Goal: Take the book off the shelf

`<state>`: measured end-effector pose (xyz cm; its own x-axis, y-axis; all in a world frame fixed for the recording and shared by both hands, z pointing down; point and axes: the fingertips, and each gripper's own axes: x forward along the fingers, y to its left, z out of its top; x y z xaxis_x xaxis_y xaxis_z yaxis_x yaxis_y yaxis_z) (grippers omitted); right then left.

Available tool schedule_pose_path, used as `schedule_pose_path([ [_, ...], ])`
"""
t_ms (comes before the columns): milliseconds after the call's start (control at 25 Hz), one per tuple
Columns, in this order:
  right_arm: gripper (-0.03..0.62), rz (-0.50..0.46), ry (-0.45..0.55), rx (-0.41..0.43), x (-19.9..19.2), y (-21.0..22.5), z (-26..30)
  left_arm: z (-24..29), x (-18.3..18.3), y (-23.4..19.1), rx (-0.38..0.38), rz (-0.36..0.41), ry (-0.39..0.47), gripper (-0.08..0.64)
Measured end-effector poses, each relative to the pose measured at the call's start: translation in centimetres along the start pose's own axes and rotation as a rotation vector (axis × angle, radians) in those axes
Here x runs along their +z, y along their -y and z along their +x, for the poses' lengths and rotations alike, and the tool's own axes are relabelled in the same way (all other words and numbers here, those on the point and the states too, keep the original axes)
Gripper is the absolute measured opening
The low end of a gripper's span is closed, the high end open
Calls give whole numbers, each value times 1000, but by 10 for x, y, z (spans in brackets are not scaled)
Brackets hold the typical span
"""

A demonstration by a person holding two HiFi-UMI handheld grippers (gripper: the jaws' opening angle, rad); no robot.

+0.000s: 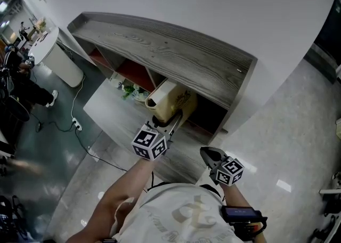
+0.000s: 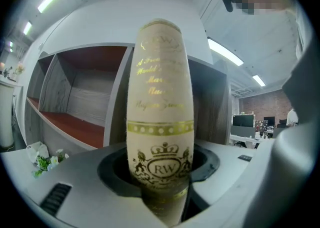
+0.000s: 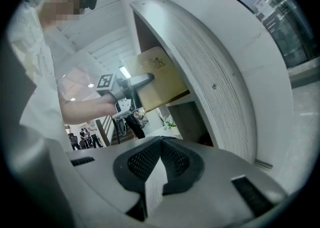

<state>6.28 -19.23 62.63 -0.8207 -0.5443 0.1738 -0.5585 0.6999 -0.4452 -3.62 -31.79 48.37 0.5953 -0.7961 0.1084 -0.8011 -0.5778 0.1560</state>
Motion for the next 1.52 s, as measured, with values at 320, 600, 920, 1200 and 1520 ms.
schedule_pose_path([
  [320,3,-8,-14,29,-5,-11,-1,-24,-1,2,32,-12,14,224],
  [600,3,-13,-28,45,-6,-23,3,-55,1,-2,60,-33,41,224],
  [920,3,-32,-47,47,-10,-49,12,-90,-5,-13,81,-53,51,225],
  [1200,3,-39,-55,38,-14,-72,33,-130,-11,-32,98,-65,45,225],
  [1520,3,-45,-65,23,-22,-87,44,-162,-29,-50,117,-72,28,224],
])
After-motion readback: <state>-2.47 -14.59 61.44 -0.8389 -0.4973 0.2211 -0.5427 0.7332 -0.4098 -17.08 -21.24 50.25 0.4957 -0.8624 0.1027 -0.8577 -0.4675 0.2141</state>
